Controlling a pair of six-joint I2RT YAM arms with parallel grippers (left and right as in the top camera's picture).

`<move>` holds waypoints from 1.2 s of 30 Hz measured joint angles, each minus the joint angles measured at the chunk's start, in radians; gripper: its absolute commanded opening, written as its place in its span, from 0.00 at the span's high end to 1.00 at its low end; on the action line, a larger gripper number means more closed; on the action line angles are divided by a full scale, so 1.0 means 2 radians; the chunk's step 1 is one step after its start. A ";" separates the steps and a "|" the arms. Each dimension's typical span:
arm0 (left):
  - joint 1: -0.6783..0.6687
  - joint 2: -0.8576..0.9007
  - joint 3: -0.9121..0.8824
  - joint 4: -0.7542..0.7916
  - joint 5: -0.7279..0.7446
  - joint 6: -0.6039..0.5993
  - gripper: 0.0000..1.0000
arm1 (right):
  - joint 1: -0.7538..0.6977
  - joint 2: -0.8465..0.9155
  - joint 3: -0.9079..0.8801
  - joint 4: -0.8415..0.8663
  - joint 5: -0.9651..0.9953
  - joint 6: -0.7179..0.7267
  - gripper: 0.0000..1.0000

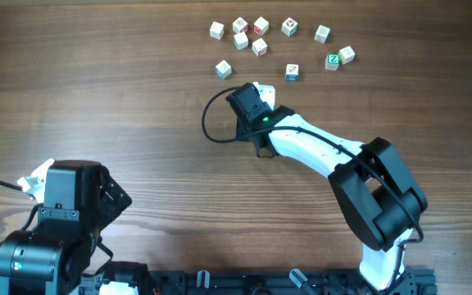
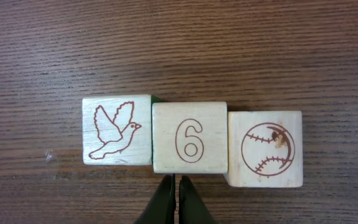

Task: Form a horizontal line

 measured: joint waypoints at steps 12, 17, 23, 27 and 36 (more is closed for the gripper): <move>0.000 0.000 0.000 0.000 0.000 0.000 0.00 | -0.002 0.000 0.000 0.010 0.000 -0.011 0.95; 0.000 0.000 0.000 0.000 0.000 0.000 0.00 | -0.002 0.000 0.000 -0.001 -0.010 -0.011 0.96; 0.000 0.000 0.000 0.000 0.000 0.000 0.00 | -0.002 -0.012 0.000 -0.055 -0.030 -0.013 0.95; 0.000 0.000 0.000 0.000 0.000 0.000 0.00 | -0.002 -0.059 0.000 -0.069 -0.005 -0.013 0.95; 0.000 0.000 0.000 0.000 0.000 0.000 0.00 | -0.031 -0.061 -0.051 -0.022 0.007 -0.011 0.95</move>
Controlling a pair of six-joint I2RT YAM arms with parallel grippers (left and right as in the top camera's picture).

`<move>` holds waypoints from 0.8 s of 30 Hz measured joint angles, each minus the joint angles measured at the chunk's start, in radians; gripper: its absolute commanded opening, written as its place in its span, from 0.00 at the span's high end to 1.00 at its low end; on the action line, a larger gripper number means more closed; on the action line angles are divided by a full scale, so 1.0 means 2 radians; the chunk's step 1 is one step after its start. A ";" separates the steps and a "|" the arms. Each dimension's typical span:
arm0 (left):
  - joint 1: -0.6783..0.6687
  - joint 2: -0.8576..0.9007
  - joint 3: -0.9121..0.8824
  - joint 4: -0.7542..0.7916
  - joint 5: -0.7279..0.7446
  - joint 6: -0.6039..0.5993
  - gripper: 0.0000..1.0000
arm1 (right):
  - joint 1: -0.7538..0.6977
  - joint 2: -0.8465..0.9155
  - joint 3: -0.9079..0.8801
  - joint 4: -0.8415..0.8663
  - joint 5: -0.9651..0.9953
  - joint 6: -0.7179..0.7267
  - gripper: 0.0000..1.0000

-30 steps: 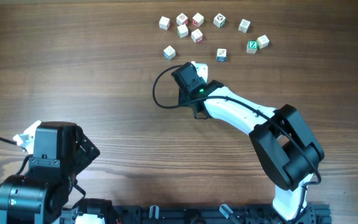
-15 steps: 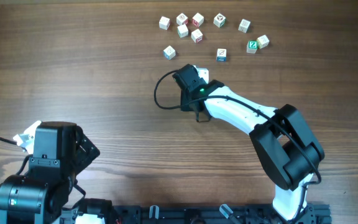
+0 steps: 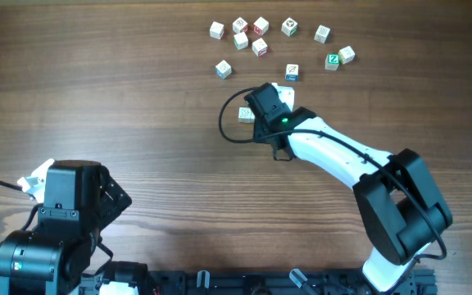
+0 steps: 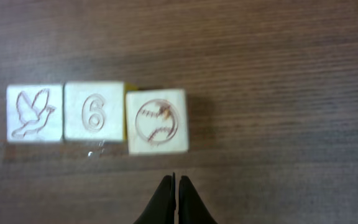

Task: Form a horizontal line

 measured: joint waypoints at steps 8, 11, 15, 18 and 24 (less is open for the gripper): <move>0.000 0.000 0.000 0.000 0.000 0.000 0.00 | -0.009 0.000 -0.020 0.022 -0.009 0.000 0.96; 0.000 0.000 0.000 0.000 0.000 0.000 0.00 | -0.009 0.000 -0.021 0.026 -0.011 0.000 0.96; 0.000 0.000 0.000 0.000 0.000 0.000 0.00 | -0.009 0.000 -0.022 0.029 -0.019 0.000 0.95; 0.000 0.000 0.000 0.000 0.000 0.000 0.00 | -0.009 0.000 -0.023 0.030 -0.023 0.000 0.96; 0.000 0.000 0.000 0.000 0.000 0.000 0.00 | -0.009 0.005 -0.025 0.040 -0.029 0.000 0.95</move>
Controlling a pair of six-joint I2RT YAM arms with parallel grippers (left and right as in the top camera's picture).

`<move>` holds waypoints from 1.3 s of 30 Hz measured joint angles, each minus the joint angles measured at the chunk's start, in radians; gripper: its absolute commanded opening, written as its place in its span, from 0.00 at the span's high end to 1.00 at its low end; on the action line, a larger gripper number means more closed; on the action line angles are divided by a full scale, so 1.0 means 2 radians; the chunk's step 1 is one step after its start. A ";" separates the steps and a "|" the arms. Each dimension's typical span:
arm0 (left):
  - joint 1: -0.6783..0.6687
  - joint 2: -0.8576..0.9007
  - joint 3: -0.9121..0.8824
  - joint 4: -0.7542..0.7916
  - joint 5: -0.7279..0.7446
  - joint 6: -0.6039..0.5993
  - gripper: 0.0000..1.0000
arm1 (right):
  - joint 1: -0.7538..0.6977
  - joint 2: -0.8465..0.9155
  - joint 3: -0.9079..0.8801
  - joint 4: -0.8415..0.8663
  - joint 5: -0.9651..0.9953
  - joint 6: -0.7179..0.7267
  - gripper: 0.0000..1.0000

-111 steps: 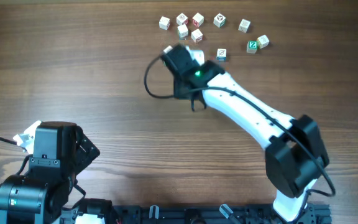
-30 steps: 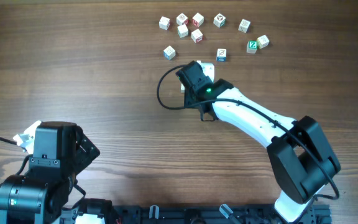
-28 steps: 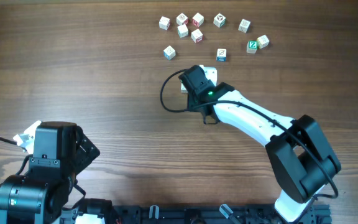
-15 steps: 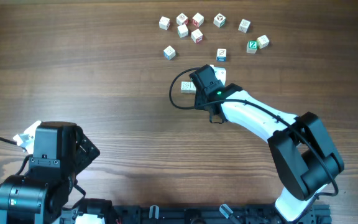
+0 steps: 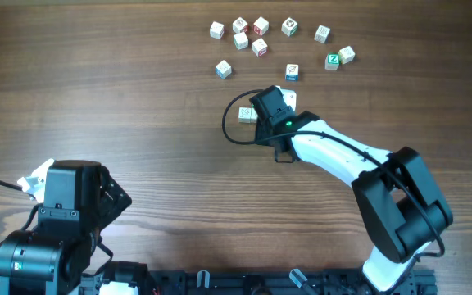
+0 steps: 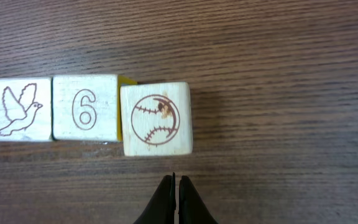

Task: Form a horizontal line

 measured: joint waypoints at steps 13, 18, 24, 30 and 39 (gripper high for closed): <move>0.000 0.000 0.000 0.000 0.000 0.000 0.00 | 0.000 0.007 0.000 0.015 -0.003 0.000 0.95; 0.000 0.000 0.000 0.000 0.000 0.000 0.00 | 0.000 0.007 0.000 0.019 -0.003 0.000 0.95; 0.000 0.000 0.000 0.000 0.000 0.000 0.00 | 0.000 0.007 0.000 0.028 -0.005 -0.001 0.95; 0.000 0.000 0.000 0.000 0.000 0.000 0.00 | 0.000 0.007 0.000 0.034 -0.005 -0.003 0.95; 0.000 0.000 0.000 0.000 0.000 0.000 0.00 | 0.000 0.007 0.000 0.035 -0.005 -0.003 0.95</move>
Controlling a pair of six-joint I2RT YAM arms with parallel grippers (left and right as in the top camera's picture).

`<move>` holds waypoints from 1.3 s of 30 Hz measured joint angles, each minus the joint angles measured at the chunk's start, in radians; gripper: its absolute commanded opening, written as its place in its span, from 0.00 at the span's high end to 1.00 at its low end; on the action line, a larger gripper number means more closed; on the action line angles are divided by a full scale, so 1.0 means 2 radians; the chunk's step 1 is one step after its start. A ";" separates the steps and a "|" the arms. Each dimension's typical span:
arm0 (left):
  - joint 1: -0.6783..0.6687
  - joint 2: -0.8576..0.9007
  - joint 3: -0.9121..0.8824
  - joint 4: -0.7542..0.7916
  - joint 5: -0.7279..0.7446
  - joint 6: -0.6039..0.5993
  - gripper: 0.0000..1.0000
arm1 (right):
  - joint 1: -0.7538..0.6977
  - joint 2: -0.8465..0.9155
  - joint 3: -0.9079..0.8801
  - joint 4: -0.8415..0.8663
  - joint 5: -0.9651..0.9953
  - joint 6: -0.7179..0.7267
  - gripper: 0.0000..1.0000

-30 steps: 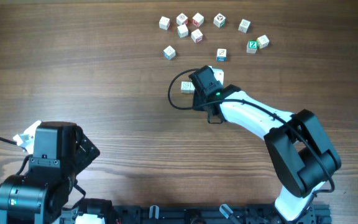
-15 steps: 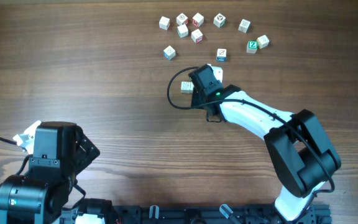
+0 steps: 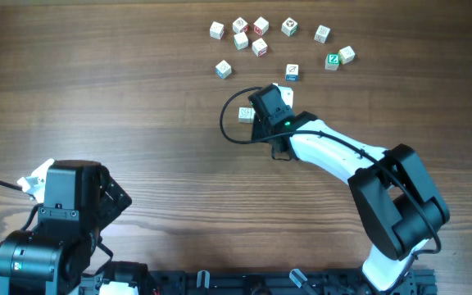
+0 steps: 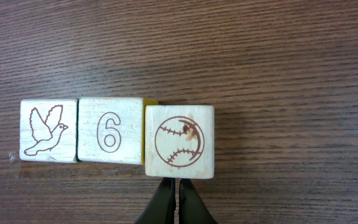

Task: Form a horizontal line

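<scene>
Three pale wooden cubes lie side by side on the brown table: a bird block (image 4: pixel 48 130), a "6" block (image 4: pixel 110 130) and a baseball block (image 4: pixel 179 142). The baseball block sits slightly nearer the camera than the other two, so the row steps down at its right end. My right gripper (image 4: pixel 178 190) is shut and empty, its tips right at the near face of the baseball block. In the overhead view the right wrist (image 3: pixel 269 105) covers most of the row; only the bird block (image 3: pixel 246 114) shows clearly. The left arm (image 3: pixel 64 213) rests at the near left, its fingers unclear.
Several loose picture and letter blocks (image 3: pixel 259 37) are scattered at the far side of the table, the closest a blue-edged block (image 3: pixel 292 73) just beyond the row. A black cable (image 3: pixel 229 123) loops left of the right wrist.
My right gripper has moved in from a gap short of the baseball block to its near face, still shut. The three blocks keep the same arrangement. The left arm is unchanged.
First my shut right gripper was against the near face of the "6" block, with the baseball block set lower to its right. Then it stood back and further right, below the baseball block. It has since closed in, and now its tips meet that block.
</scene>
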 measured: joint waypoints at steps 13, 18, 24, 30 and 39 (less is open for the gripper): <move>0.000 0.000 0.000 0.000 0.000 0.000 0.00 | 0.000 0.000 0.000 0.005 0.000 -0.007 0.95; 0.000 0.000 0.000 0.000 0.000 0.000 0.00 | 0.000 0.000 0.000 -0.001 0.000 -0.007 0.95; 0.000 0.000 0.000 0.000 0.000 0.000 0.00 | 0.000 0.000 0.000 -0.008 0.000 -0.007 0.96; 0.000 0.000 0.000 0.000 0.000 0.000 0.00 | 0.000 0.000 0.000 -0.008 0.000 -0.007 0.95; 0.000 0.000 0.000 0.000 0.000 0.000 0.00 | 0.000 0.000 0.000 -0.007 0.001 -0.007 0.95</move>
